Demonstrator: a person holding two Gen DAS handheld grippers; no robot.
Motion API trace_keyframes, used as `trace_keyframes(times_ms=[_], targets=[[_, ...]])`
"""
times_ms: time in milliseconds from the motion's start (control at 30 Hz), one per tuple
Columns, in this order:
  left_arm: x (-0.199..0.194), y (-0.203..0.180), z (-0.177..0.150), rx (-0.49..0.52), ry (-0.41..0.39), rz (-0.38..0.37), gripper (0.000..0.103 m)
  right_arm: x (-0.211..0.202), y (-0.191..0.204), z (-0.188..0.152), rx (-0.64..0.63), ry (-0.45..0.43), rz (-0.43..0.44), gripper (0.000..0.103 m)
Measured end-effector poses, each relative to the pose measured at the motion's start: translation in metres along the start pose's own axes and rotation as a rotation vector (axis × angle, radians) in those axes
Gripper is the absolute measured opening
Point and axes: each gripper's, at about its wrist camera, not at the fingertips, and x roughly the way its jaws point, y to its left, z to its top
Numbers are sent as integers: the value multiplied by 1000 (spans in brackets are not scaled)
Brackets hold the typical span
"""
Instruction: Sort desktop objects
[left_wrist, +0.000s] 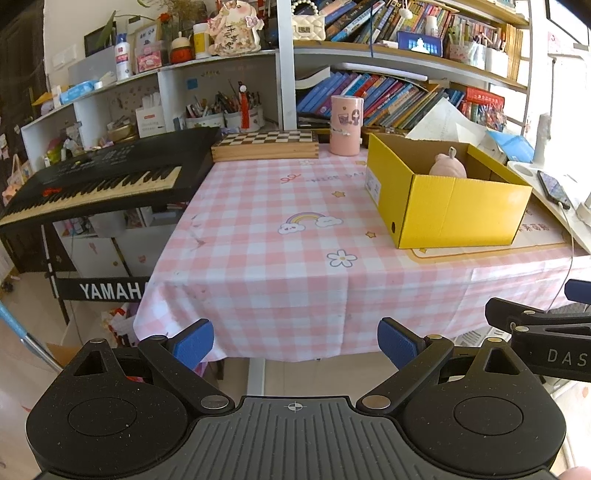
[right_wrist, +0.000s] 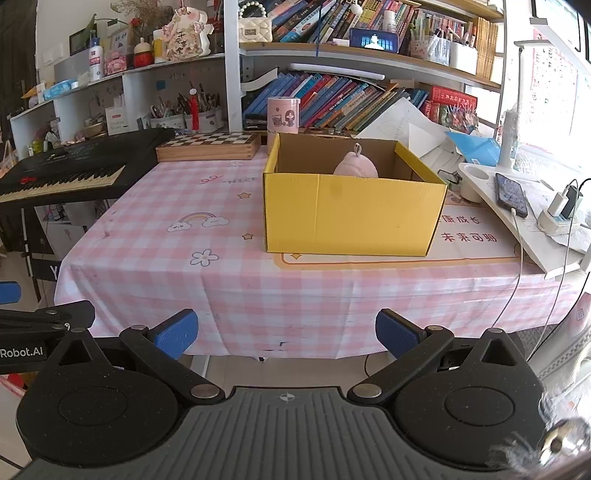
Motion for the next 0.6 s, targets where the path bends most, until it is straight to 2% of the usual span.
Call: trace_keyframes(times_ms=[433,600], targets=[[5,7,-2,-48,7,-16,97,6,4,2,-1,18,0,103],[9,7,0,-53,21,4,97,10,6,2,-1,32,2,103]])
